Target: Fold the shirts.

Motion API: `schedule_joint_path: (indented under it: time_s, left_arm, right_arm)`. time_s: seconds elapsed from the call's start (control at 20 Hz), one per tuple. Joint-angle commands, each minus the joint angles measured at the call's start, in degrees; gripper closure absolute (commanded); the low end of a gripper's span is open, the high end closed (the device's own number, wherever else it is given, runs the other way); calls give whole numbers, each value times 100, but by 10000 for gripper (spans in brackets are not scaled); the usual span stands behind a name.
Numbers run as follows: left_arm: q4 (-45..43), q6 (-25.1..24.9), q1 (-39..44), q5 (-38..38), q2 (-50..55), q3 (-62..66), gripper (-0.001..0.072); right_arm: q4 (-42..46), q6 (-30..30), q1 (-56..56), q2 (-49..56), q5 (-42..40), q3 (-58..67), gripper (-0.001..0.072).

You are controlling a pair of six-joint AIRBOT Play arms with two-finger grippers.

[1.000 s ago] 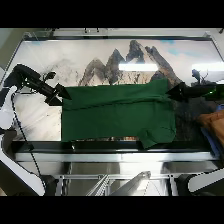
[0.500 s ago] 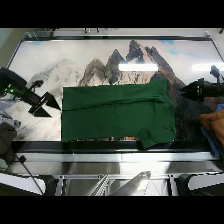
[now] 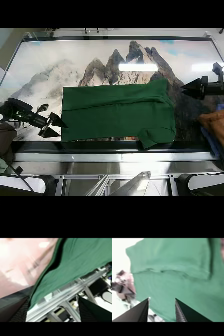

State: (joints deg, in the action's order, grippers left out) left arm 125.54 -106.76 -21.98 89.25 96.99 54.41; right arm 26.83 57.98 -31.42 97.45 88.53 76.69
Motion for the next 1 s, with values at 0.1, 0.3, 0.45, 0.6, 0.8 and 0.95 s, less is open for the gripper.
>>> schedule_joint_path:
  time_s: [0.1, 0.3, 0.45, 0.6, 0.8, 0.95]
  left_arm:
    - [525, -186, 514, -391, 146, -160, 63]
    - [503, -184, 1158, -529, 146, 170, 65]
    - [466, -186, 1414, -505, 146, 391, 530]
    - [407, -236, 1370, -363, 144, 398, 685]
    - [348, -229, 1121, -273, 144, 400, 686]
    - [345, -232, 1016, -271, 144, 400, 686]
  right_arm:
    - [-505, -164, -2, -42, 125, -2, 345]
    - [-498, -114, -4, -44, 256, -2, 346]
    - [-68, 299, -142, -63, 433, -55, 346]
    - [776, 769, -614, -369, 310, -675, 346]
    - [2024, 1558, -1167, -1574, -450, -2376, 133]
    - [2798, 2072, -1093, -2221, -772, -3482, 10]
